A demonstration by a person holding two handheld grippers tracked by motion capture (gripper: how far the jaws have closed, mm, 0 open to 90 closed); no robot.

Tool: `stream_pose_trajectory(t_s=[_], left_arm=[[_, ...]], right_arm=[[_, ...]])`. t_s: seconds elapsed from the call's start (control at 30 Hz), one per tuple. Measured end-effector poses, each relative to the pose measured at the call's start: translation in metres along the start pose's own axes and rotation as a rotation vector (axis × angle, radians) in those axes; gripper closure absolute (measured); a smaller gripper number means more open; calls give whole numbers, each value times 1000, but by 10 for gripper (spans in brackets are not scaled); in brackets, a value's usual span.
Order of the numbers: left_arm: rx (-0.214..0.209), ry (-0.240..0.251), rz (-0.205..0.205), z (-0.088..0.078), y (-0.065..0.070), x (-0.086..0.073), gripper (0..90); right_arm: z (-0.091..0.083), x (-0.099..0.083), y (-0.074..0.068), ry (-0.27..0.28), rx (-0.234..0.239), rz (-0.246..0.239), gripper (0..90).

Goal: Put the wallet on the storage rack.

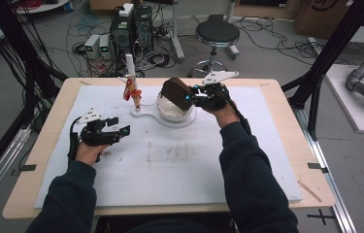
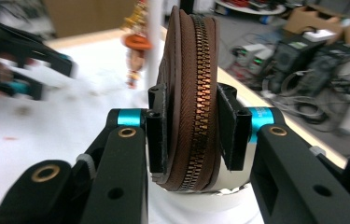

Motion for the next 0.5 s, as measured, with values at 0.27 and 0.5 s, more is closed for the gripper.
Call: stream_pose_trajectory(t_s=[0.27, 0.5], left_arm=[[-4, 3, -4, 1, 1, 0, 276], [-6, 5, -2, 0, 1, 1, 276]], right_arm=[[36, -13, 10, -108, -54, -45, 687], [56, -26, 12, -174, -84, -71, 687]])
Point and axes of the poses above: each handheld gripper's, and its own axes: z roughly forward along the jaws, x roughly out of its top, y roughly to its right, the point moved 7 cm from there along z, roughly forward along the jaws, and after that the axes turned 5 degrees about -x, right-handed, at the moved point
